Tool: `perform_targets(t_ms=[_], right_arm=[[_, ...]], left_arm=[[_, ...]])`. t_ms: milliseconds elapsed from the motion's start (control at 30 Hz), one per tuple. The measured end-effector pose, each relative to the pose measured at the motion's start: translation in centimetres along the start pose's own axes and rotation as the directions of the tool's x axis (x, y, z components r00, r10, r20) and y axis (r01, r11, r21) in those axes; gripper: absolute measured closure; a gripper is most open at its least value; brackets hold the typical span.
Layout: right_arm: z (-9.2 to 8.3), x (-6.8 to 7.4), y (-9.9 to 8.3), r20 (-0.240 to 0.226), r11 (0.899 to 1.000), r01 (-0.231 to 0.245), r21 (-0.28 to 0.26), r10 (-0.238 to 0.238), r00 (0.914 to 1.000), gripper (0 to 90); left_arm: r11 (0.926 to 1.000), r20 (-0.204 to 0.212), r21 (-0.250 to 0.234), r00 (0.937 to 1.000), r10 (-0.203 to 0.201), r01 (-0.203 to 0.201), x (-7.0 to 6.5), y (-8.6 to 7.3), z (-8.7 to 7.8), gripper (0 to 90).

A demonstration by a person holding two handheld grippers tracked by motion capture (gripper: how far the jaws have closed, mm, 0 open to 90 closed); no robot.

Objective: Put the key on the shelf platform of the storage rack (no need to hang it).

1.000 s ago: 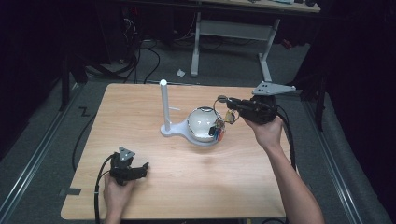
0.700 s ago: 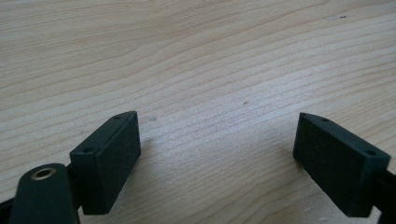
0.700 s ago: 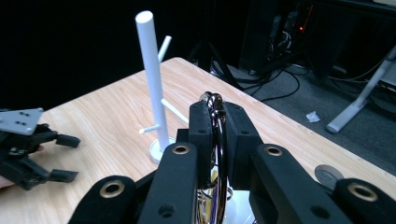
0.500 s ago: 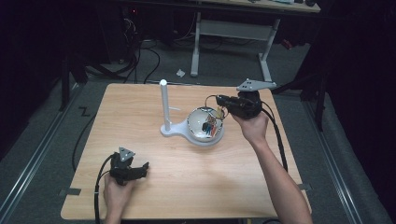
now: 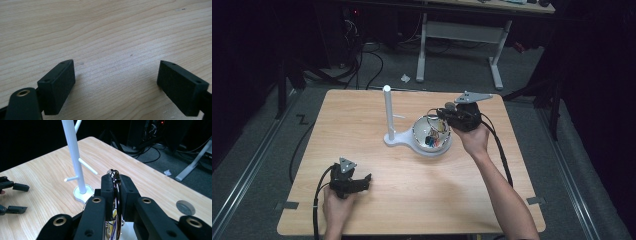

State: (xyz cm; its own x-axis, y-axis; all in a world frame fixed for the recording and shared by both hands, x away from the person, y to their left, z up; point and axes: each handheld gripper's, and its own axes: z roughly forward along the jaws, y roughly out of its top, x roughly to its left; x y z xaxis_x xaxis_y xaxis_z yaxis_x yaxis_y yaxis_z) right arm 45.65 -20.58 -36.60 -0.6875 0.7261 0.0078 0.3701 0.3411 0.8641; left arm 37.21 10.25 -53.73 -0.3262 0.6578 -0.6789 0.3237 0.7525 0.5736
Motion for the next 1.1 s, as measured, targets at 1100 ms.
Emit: perform_targets(t_ms=[1100], right_arm=[[3.6,-0.4,-3.5,-0.007,0.996,-0.042,0.081,0.043,0.9991,82.5]], left_arm=[[1.0,-0.001,0.002,1.0,-0.007,0.007,-0.1,0.0,0.0,15.3]])
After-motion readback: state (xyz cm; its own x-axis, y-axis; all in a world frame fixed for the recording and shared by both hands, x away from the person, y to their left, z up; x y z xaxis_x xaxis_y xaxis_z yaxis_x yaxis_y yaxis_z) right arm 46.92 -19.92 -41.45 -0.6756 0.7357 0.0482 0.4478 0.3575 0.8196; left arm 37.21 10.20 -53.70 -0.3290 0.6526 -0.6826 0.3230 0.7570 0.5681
